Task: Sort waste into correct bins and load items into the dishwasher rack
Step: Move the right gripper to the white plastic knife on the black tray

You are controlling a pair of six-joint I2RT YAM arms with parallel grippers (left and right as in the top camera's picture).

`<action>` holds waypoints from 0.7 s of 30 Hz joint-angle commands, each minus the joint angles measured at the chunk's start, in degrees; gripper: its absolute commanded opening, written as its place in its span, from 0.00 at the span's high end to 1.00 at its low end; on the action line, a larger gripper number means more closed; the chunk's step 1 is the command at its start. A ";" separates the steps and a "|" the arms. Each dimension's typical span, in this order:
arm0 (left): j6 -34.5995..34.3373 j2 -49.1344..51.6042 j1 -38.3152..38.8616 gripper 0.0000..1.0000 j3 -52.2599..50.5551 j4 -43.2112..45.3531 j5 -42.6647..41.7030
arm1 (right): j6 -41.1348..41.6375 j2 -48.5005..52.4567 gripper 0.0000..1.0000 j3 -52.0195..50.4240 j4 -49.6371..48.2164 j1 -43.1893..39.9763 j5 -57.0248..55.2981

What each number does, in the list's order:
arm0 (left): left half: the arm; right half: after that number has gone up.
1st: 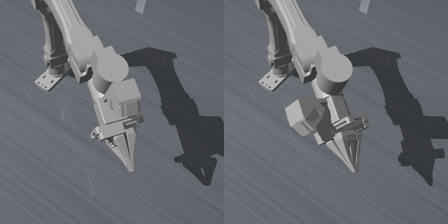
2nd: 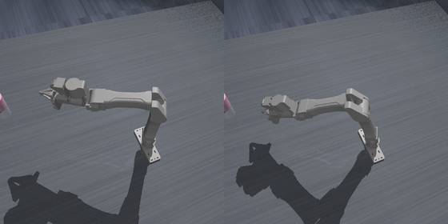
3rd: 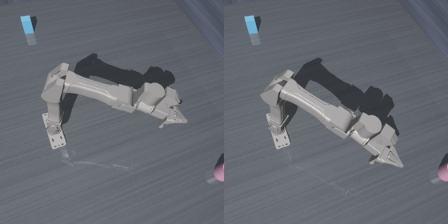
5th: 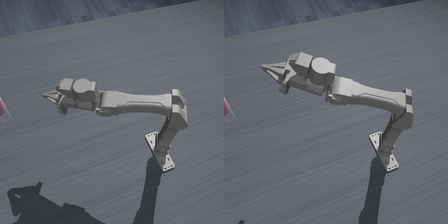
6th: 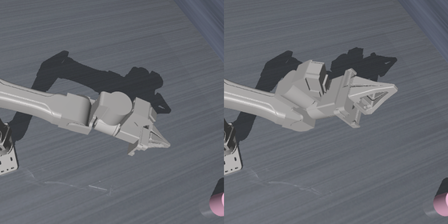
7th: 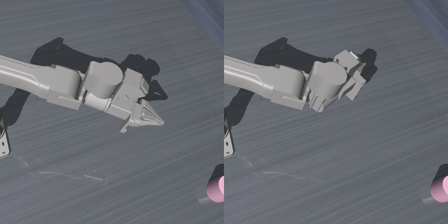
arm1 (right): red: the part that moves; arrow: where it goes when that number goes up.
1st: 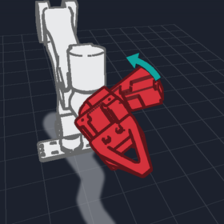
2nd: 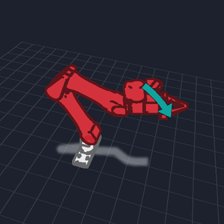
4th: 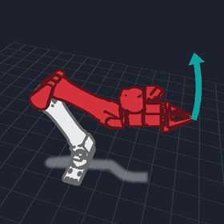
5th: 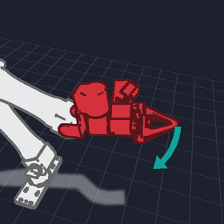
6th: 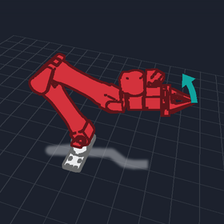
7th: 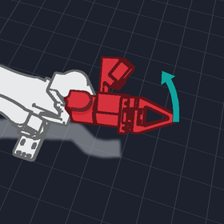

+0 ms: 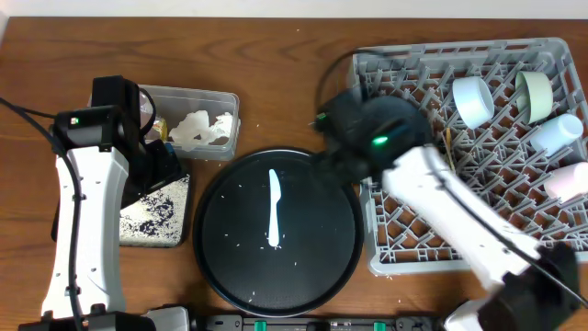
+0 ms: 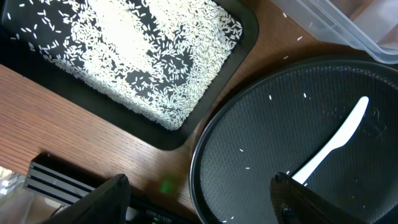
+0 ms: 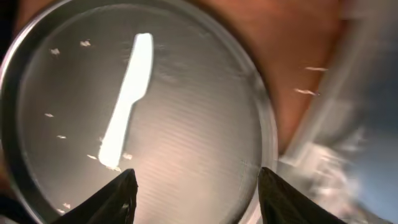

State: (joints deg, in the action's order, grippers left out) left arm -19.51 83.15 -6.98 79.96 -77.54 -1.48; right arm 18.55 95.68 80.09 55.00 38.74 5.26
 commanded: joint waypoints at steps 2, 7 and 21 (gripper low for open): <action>-0.33 -0.04 -0.17 0.27 -0.24 -0.02 0.48 | 10.67 6.78 0.40 0.35 -3.91 6.75 0.02; -0.33 -0.04 -0.17 0.26 -0.24 -0.04 0.48 | 16.37 14.10 0.39 0.35 -10.12 12.02 -2.97; -0.35 -0.04 -0.17 0.27 -0.24 -0.02 0.46 | 20.20 25.11 0.58 0.37 -15.56 15.02 -8.92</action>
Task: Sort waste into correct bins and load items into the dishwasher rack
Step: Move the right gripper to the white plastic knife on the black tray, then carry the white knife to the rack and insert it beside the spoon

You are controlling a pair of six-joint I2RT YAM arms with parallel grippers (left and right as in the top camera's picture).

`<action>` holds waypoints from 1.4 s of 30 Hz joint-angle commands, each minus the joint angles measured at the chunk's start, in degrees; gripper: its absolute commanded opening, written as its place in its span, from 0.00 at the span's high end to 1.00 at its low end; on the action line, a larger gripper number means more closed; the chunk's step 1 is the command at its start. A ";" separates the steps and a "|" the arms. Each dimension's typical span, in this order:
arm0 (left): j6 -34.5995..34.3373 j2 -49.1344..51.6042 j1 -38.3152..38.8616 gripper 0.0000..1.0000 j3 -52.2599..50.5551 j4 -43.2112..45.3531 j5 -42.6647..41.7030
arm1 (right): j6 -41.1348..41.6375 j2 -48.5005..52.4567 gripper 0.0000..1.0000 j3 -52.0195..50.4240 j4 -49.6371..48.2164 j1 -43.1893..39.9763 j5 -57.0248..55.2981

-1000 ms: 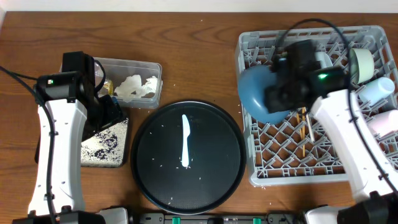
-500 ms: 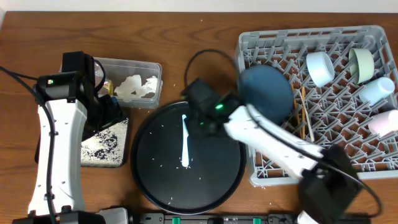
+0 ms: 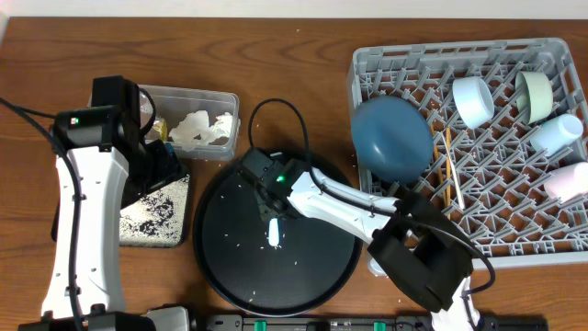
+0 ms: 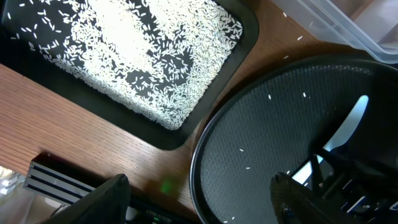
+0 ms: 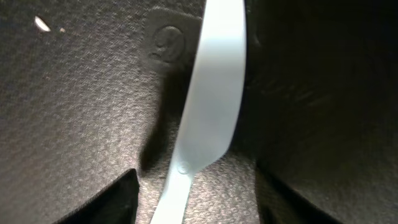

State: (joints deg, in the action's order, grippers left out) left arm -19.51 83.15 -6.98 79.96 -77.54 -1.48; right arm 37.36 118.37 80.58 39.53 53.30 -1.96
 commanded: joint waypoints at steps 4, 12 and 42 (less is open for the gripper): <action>-0.35 -0.04 -0.17 0.27 -0.24 -0.02 0.46 | 1.36 2.54 0.80 -0.11 0.11 0.79 -2.54; -0.35 -0.04 -0.17 0.27 -0.24 -0.02 0.46 | 1.33 2.51 0.91 -0.09 1.46 0.76 -2.56; -0.33 -0.04 -0.17 0.27 -0.24 -0.04 0.48 | -2.29 0.59 0.99 9.97 14.88 -1.01 -5.99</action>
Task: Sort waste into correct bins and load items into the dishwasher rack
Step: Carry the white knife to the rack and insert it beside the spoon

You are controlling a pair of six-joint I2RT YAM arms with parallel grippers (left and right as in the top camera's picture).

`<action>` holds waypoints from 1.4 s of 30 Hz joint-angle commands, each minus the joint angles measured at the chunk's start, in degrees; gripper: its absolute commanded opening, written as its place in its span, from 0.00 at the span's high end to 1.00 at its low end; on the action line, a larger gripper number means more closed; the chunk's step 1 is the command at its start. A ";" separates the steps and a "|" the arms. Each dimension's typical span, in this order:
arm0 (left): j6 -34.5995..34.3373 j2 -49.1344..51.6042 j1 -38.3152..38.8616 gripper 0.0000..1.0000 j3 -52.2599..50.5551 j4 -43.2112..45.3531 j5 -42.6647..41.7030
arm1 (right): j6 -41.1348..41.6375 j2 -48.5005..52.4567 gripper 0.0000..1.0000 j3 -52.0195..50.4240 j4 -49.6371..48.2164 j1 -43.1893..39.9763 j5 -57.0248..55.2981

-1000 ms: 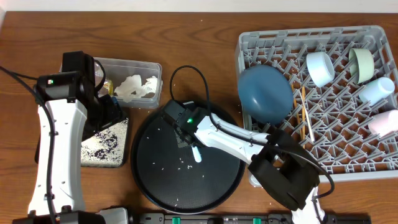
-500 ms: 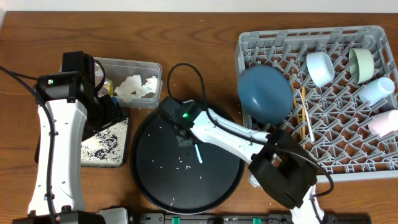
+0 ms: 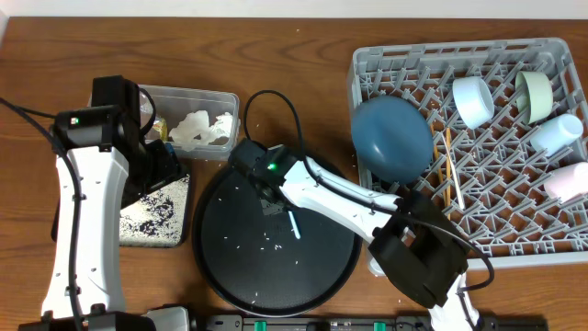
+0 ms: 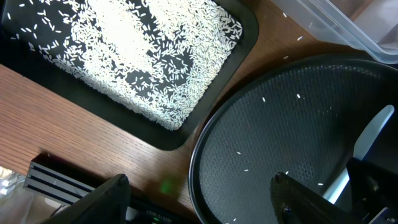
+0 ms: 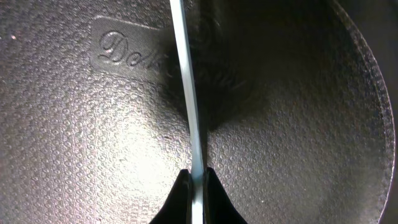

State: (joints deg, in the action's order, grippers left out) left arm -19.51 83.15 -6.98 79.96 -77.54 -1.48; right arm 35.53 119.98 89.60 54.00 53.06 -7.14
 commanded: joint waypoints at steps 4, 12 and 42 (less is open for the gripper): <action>-0.33 -0.04 -0.17 0.27 -0.24 -0.04 0.48 | -1.92 -4.13 0.99 0.94 2.03 -2.45 -1.05; -0.33 -0.04 -0.17 0.27 -0.24 -0.04 0.48 | -4.17 -13.57 0.99 0.94 7.34 -7.19 -4.68; -0.33 -0.04 -0.17 0.27 -0.24 0.02 0.48 | -38.95 -26.01 0.99 -8.57 10.01 -50.47 -6.36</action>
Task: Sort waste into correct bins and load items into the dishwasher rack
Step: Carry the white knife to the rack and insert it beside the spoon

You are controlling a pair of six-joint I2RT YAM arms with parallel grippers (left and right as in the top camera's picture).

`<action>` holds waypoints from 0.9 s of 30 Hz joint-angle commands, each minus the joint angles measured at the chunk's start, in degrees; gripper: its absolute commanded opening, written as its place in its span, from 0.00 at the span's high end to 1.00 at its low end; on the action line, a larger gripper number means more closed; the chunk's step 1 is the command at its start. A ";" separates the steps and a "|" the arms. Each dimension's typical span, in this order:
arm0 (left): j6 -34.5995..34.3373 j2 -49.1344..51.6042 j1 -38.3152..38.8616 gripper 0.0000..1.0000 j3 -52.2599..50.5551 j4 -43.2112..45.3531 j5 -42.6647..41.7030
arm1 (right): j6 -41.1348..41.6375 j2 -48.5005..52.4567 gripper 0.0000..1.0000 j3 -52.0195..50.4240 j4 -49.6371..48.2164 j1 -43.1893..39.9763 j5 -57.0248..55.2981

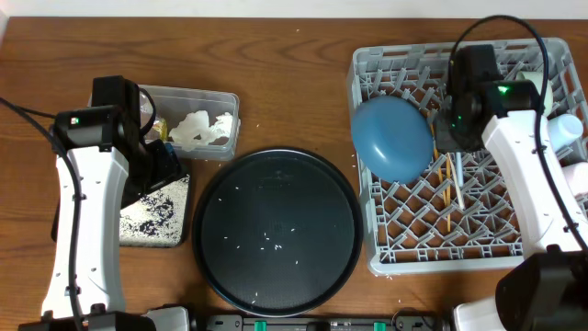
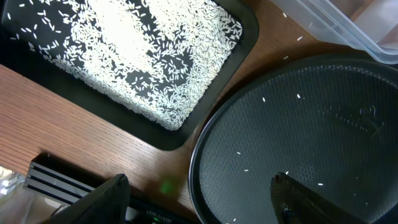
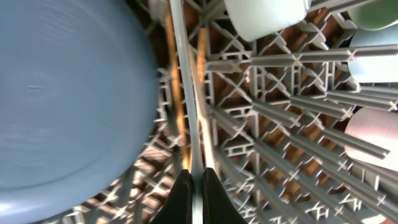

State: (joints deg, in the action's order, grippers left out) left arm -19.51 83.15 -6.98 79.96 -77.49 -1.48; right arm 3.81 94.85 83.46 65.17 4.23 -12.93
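My right gripper point(image 3: 196, 179) is shut on a white plastic knife point(image 3: 185, 93), which points away from the fingers over the grey dishwasher rack point(image 1: 395, 259). It hangs just right of the blue bowl point(image 1: 393, 138) standing in the rack, above two orange chopsticks point(image 1: 447, 184). In the overhead view the right gripper point(image 1: 457, 140) is over the rack's left half. The round black plate point(image 1: 276, 267) holds only scattered rice grains. My left gripper point(image 2: 199, 205) is open with nothing in it, over the plate's left rim beside the rice tray point(image 2: 124, 56).
A clear container point(image 1: 197, 101) with crumpled white paper sits behind the plate at the left. A white cup point(image 1: 473, 99), a green cup point(image 1: 533, 92) and other pale cups fill the rack's right side. A black bar point(image 2: 62, 180) lies along the table's front edge.
My right gripper, shut on the knife, was over the black plate and is now over the rack beside the blue bowl. The plate has no knife on it. The left arm is unmoved.
First the knife lay on the plate with my right gripper open above it. Then the open fingers stood down around the knife. Then they were shut on it, held tilted above the plate. Now the knife hangs over the rack. The left gripper stayed open throughout.
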 commanded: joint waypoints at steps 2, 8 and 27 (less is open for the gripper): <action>-0.33 -0.04 -0.17 0.27 -0.24 -0.04 0.48 | -9.44 -0.85 0.99 -4.68 -3.34 -2.64 -0.57; -0.35 -0.04 -0.17 0.27 -0.24 -0.07 0.48 | -12.74 -0.85 0.99 -10.36 -9.73 -3.19 -0.59; -0.24 -0.04 -0.02 0.26 -0.24 0.42 0.46 | -9.75 -1.42 0.49 -10.58 -9.68 -3.19 11.76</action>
State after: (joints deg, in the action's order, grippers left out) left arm -19.51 83.15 -6.98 79.96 -77.30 -1.48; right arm -7.70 94.85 71.92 55.44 1.45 -7.44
